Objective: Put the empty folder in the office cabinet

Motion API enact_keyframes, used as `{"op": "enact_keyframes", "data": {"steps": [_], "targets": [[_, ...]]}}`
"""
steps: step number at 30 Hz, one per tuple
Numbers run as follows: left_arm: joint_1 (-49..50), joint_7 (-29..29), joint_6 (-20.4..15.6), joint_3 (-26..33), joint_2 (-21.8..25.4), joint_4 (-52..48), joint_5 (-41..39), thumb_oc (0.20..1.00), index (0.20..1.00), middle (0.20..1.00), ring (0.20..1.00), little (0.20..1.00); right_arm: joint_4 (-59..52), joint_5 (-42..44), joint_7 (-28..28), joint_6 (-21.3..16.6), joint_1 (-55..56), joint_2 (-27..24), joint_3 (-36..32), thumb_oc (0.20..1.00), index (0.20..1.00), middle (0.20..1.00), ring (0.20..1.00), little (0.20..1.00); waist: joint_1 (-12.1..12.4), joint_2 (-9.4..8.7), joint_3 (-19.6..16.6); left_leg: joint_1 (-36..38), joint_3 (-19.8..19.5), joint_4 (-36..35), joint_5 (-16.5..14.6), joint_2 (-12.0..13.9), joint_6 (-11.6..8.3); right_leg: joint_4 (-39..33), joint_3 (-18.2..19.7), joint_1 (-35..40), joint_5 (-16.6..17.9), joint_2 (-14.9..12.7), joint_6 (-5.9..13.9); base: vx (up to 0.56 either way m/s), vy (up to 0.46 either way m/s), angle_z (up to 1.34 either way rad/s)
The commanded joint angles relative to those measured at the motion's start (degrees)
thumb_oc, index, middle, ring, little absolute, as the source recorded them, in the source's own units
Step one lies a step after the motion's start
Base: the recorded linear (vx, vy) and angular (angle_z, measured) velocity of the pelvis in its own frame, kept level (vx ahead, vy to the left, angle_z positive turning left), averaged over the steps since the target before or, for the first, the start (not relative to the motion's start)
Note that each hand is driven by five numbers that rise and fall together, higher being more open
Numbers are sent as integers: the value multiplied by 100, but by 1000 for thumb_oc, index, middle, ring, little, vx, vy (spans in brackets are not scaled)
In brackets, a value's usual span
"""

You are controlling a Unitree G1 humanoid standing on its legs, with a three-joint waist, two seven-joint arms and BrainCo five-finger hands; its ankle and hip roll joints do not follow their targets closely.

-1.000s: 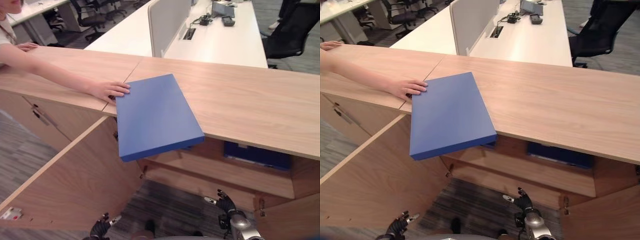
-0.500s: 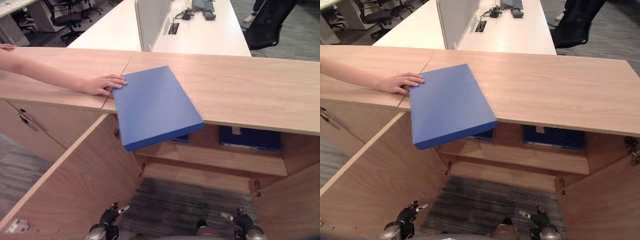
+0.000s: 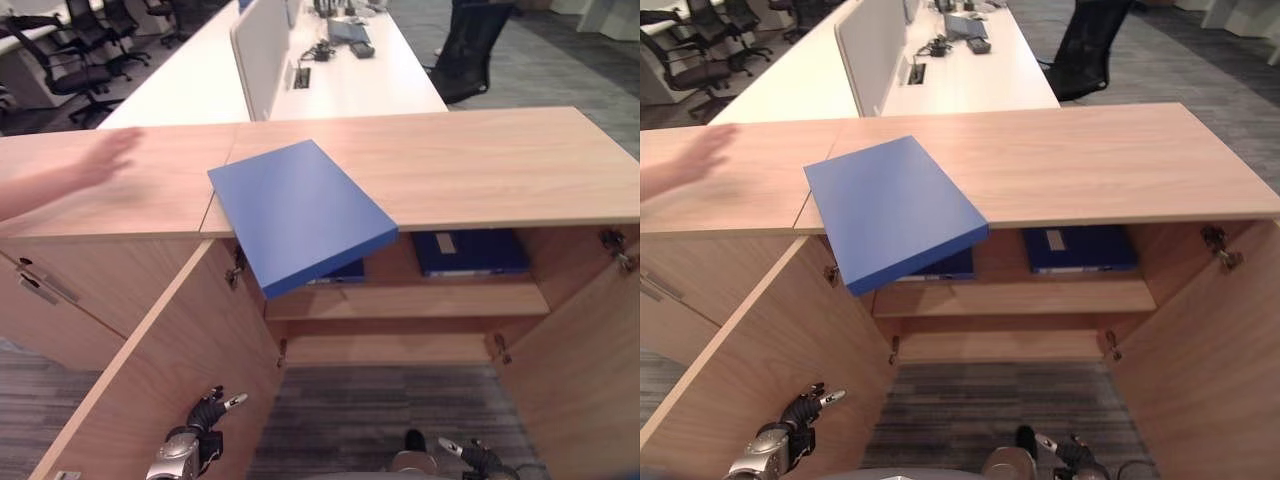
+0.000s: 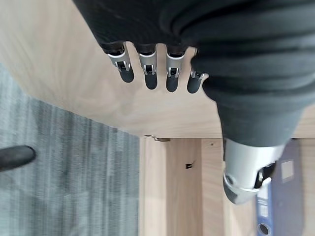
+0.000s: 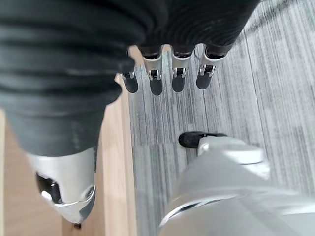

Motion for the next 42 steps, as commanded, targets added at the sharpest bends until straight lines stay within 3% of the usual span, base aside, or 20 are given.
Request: {"op": "enact_keyframes", "data": {"steps": [1,4,7,12,16,25,26,27,28,29,32,34,35,36,39,42], "targets": [[63,180,-7,263,67,355,427,1000,1000,1000,1000,1000,-4,20,-55,-95,-109,126,152,1000,1000,1000,1000,1000,431,-108,-120,-177,-17,-21,-8,93,-419,223,-492,663,-890,44,286,-15,-19,-37],[26,234,37,266,-74,585,479,1000,1000,1000,1000,1000,86,-194,-62,-53,-93,151,355,1000,1000,1000,1000,1000,397,-175,-340,15,51,-102,-45,151,-424,-112,-254,753,-863,132,305,83,-85,-37],[-14,250,37,174,-159,511,438,1000,1000,1000,1000,1000,40,-223,-96,-28,-177,150,384,1000,1000,1000,1000,1000,359,-173,-283,21,33,-46,-36,217,-441,8,-76,646,-736,121,359,-23,-105,-15],[-79,300,11,68,-175,481,548,1000,1000,1000,1000,1000,25,-238,-69,-31,-133,155,391,1000,1000,1000,1000,1000,365,-219,-322,12,78,7,4,311,-519,-323,-85,896,-773,37,389,-25,-119,-8],[-13,288,-21,31,-187,359,523,1000,1000,1000,1000,1000,114,-423,-49,2,47,19,432,1000,1000,1000,1000,1000,356,-202,-463,169,71,-251,268,529,-721,-629,-138,1170,-886,195,370,-17,-193,-11],[-53,532,-161,-198,-85,193,1107,1000,1000,1000,1000,1000,365,-612,-173,-54,108,-133,494,1000,1000,1000,1000,1000,370,-98,-487,262,115,-488,508,731,-894,-1183,-298,1430,-848,426,332,-22,-62,-1],[-705,1041,-536,-519,443,-1168,1295,1000,1000,1000,1000,1000,317,-550,-318,-166,170,-114,475,1000,1000,1000,1000,1000,360,-88,-469,271,62,-515,534,754,-934,-1222,-318,1498,-865,449,341,-17,-35,-1],[-712,1040,-524,-518,451,-1177,1293,1000,1000,1000,1000,1000,320,-551,-318,-166,160,-108,471,1000,1000,1000,1000,1000,359,-96,-480,243,59,-518,554,750,-932,-1224,-319,1472,-850,446,338,-37,-10,10],[-108,1050,-283,-491,446,-712,1893,1000,1000,1000,1000,1000,172,-488,-400,-331,323,-83,443,1000,1000,1000,1000,1000,391,-75,-447,259,36,-538,575,752,-950,-1236,-293,1520,-857,439,355,-53,8,28],[113,982,-436,-466,262,-776,1777,1000,1000,1000,1000,1000,231,-497,-404,-280,302,-77,404,1000,1000,1000,1000,1000,403,-82,-471,227,16,-544,596,754,-953,-1238,-288,1496,-840,436,349,-47,11,20],[448,1605,-581,-452,460,-2545,2653,1000,1000,1000,1000,1000,296,-648,-518,-294,333,11,328,1000,1000,1000,1000,1000,500,-92,-466,251,-91,-531,573,748,-953,-1222,-338,1571,-867,440,329,-6,-11,3],[586,1795,-576,-339,602,-3148,2951,1000,1000,1000,1000,1000,249,-681,-539,-315,366,51,324,1000,1000,1000,1000,1000,520,-110,-465,265,-112,-530,564,751,-957,-1214,-352,1595,-879,439,329,0,-19,12],[653,2177,-656,-281,812,-3706,3640,1000,1000,1000,1000,1000,222,-745,-587,-326,403,101,324,1000,1000,1000,1000,1000,550,-127,-471,279,-135,-534,553,759,-963,-1207,-366,1619,-895,443,330,0,-22,26],[676,2185,-645,-274,813,-3730,3661,1000,1000,1000,1000,1000,223,-747,-590,-326,407,109,327,1000,1000,1000,1000,1000,547,-134,-472,283,-136,-533,551,758,-964,-1207,-367,1624,-897,442,331,10,-19,23],[676,2773,-642,-218,1156,-4516,4715,1000,1000,1000,1000,1000,291,-837,-678,-346,459,171,371,1000,1000,1000,1000,1000,554,-139,-523,326,-133,-548,524,773,-987,-1211,-384,1674,-918,435,340,10,-6,5],[722,2800,-678,-125,1336,-4952,5004,1000,1000,1000,1000,1000,325,-843,-665,-332,466,194,380,1000,1000,1000,1000,1000,541,-140,-547,338,-125,-553,520,780,-994,-1216,-364,1673,-919,438,337,0,0,0]]}}
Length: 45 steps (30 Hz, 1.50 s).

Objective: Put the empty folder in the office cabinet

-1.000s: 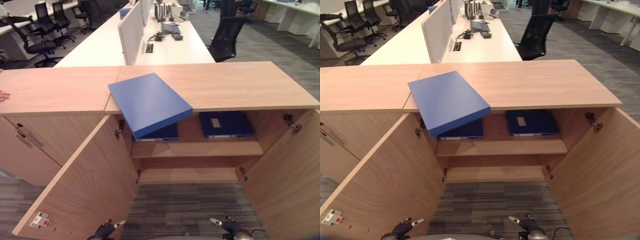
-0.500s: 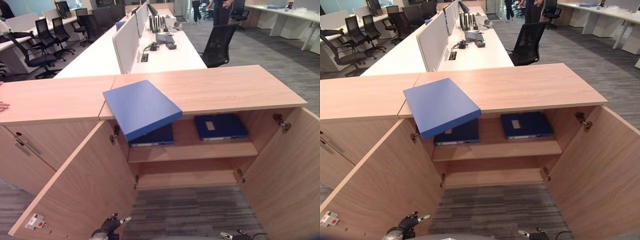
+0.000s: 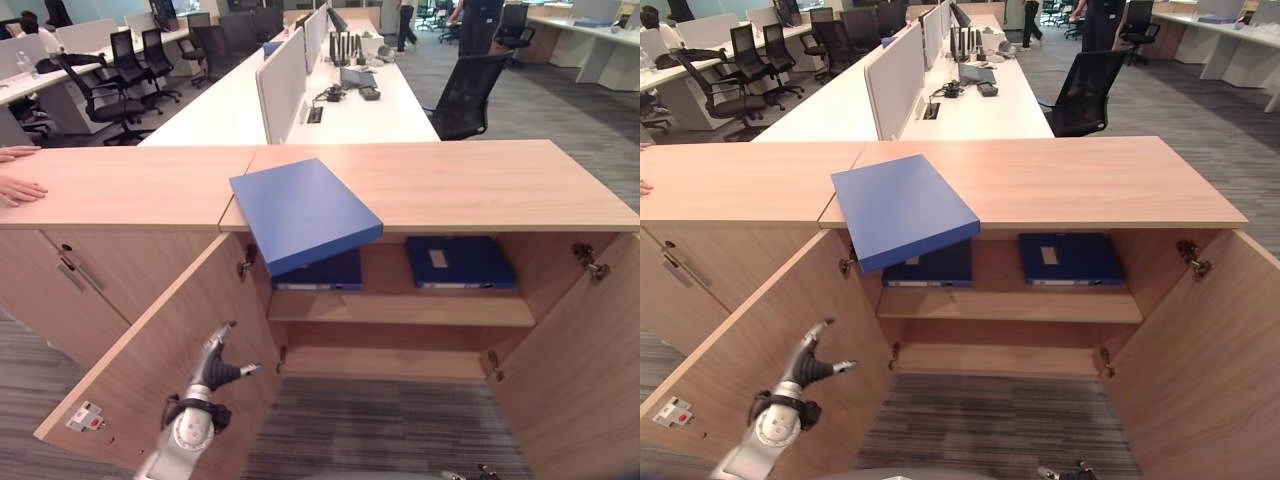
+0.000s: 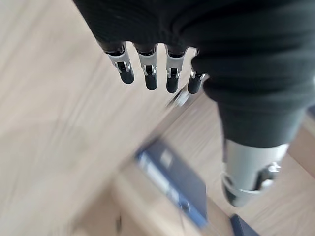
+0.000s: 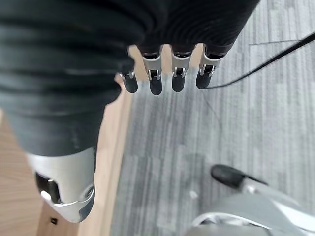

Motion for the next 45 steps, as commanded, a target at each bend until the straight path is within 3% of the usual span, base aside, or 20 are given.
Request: {"op": "enact_keyframes", "data": {"steps": [1,3,10,22,26,34,45], "targets": [[-421,330,-282,262,260,-409,563,1000,1000,1000,1000,1000,359,-276,-97,-97,-240,244,65,1000,1000,1000,1000,1000,-35,-147,-92,-49,-198,120,-168,314,-354,-76,192,-161,148,-414,495,0,0,0],[-350,242,-387,372,431,-1025,753,1000,1000,1000,1000,1000,402,-261,-54,-67,-223,263,63,1000,1000,1000,1000,1000,-56,-136,-114,-33,-190,112,-175,318,-353,-79,218,-172,164,-410,495,0,0,0],[-256,196,-530,516,675,-1817,1031,1000,1000,1000,1000,1000,455,-250,-9,-62,-222,305,106,1000,1000,1000,1000,1000,-63,-127,-119,4,-118,101,-189,341,-360,-88,233,-201,184,-381,499,-3,-6,-2],[-766,244,-709,454,1320,-2698,1508,1000,1000,1000,1000,1000,535,-188,82,-77,-211,288,196,1000,1000,1000,1000,1000,-138,-84,-174,66,-51,86,-187,400,-402,-95,227,-186,141,-305,497,0,-12,-3],[-1087,306,-651,253,1440,-2605,1716,1000,1000,1000,1000,1000,547,-63,105,-101,-203,297,201,1000,1000,1000,1000,1000,-196,-59,-207,93,-35,81,-192,395,-412,-98,231,-172,125,-288,495,12,-8,-3],[-2027,500,-180,-413,1258,-1911,2370,1000,1000,1000,1000,1000,598,-2,97,-85,-206,281,277,1000,1000,1000,1000,1000,-373,-28,-255,150,-14,71,-229,397,-409,-105,307,-164,116,-287,489,2,-1,-1],[-3186,444,330,-1406,601,-493,2773,1000,1000,1000,1000,1000,653,26,65,-20,-205,193,285,1000,1000,1000,1000,1000,-560,-21,-264,182,5,71,-276,383,-386,-100,393,-177,112,-291,506,0,0,0]]}}
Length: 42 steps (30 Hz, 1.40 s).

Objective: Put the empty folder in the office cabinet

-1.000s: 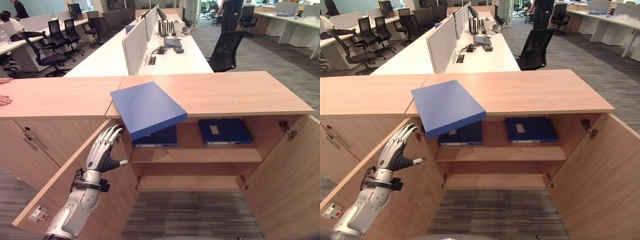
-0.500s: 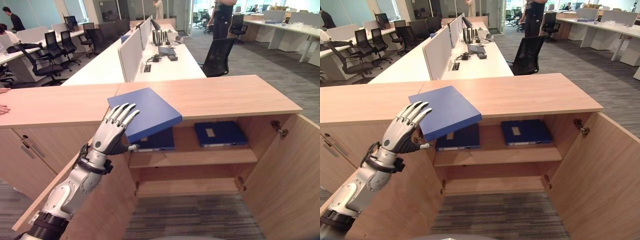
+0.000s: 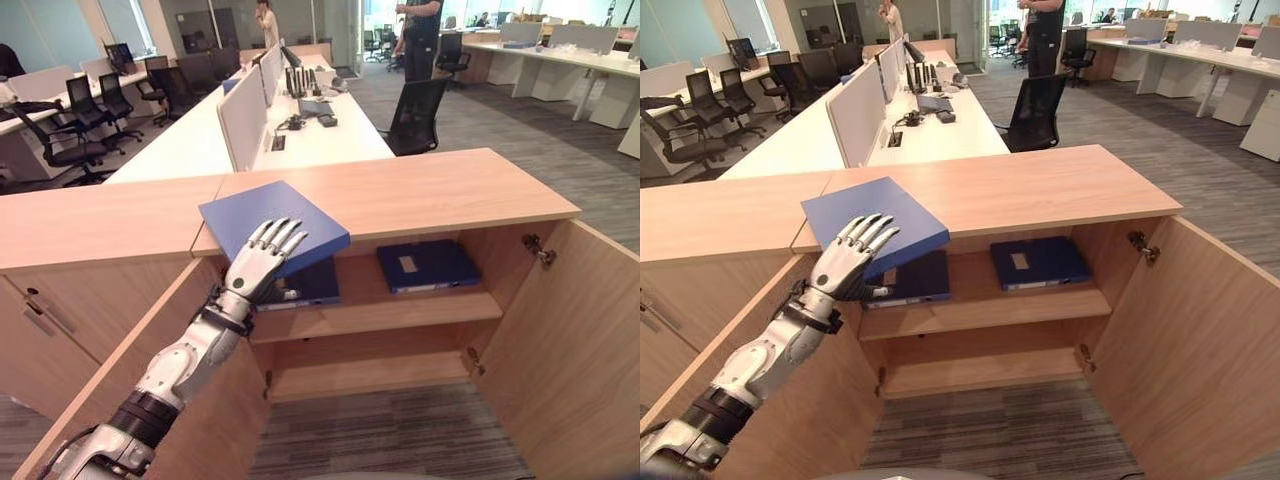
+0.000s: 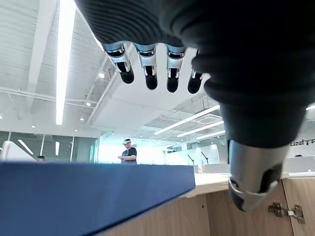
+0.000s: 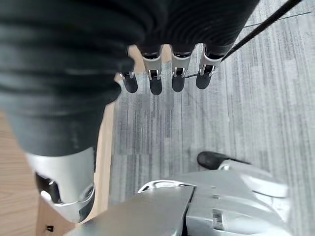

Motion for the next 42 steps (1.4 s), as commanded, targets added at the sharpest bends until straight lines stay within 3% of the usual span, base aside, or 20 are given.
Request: {"op": "enact_keyframes", "data": {"steps": [1,17,42], "targets": [[-928,143,278,-88,14,421,259,1000,1000,1000,1000,1000,395,152,-66,-29,-443,56,232,1000,1000,1000,1000,1000,23,-145,81,45,-187,71,-313,379,-410,40,219,-224,-22,-310,517,32,-1,0],[-2290,180,957,-726,-407,2141,387,1000,1000,1000,1000,1000,535,929,26,-70,-457,-28,-68,1000,1000,1000,1000,1000,-189,-146,58,111,-108,71,-335,414,-424,50,301,-251,-31,-314,542,8,1,-3],[-2564,-3,1399,-732,-457,3206,198,1000,1000,1000,1000,1000,604,1095,55,-49,-394,-114,-236,1000,1000,1000,1000,1000,-275,-153,48,146,-63,71,-333,428,-444,59,349,-249,-51,-292,550,1,0,0]]}}
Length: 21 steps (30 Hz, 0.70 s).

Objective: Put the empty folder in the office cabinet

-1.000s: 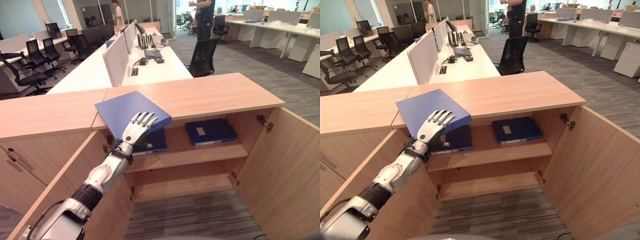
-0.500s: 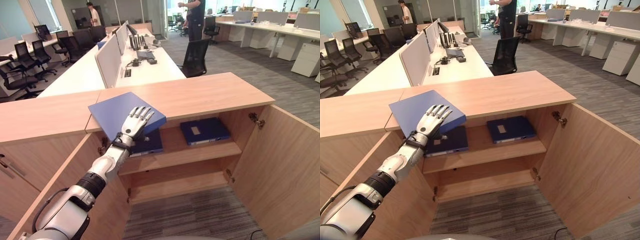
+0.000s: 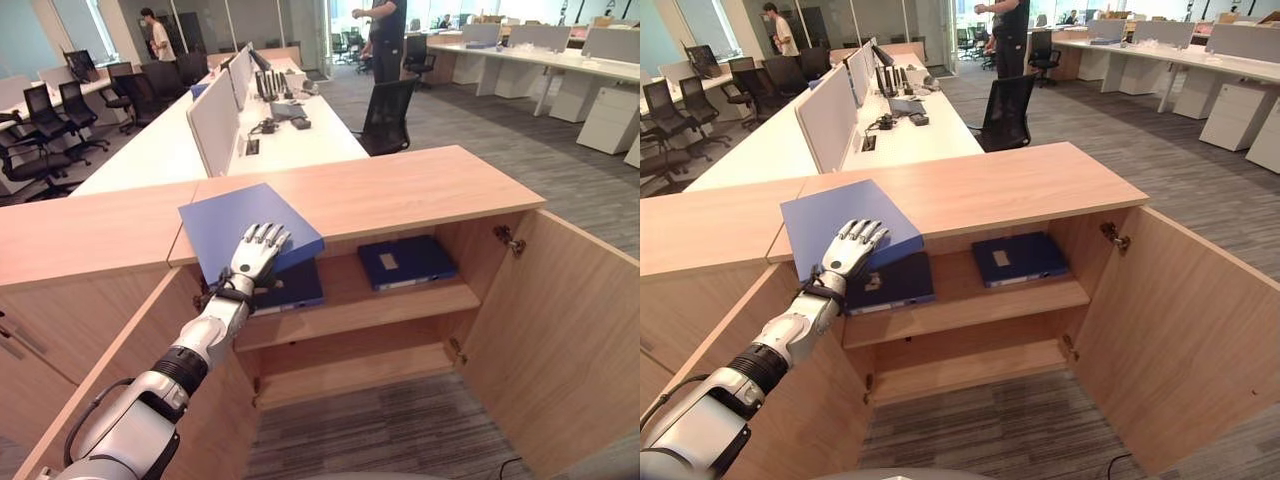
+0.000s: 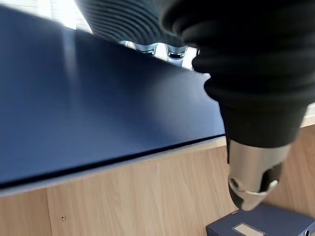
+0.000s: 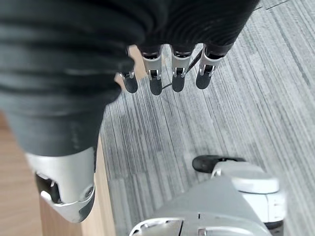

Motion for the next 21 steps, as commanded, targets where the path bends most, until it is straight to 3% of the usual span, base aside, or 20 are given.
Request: {"op": "enact_keyframes", "data": {"steps": [1,21], "targets": [[-1050,111,173,94,23,553,-9,1000,1000,1000,1000,1000,435,357,-61,-50,-399,47,27,1000,1000,1000,1000,1000,53,-88,62,96,-233,71,-330,424,-443,59,176,-184,-91,-290,543,0,0,0],[-919,56,384,201,-14,843,-98,1000,1000,1000,1000,1000,456,306,-106,-4,-392,57,6,1000,1000,1000,1000,1000,57,-96,86,103,-186,71,-319,435,-444,50,201,-200,-84,-279,545,-2,0,-1]]}}
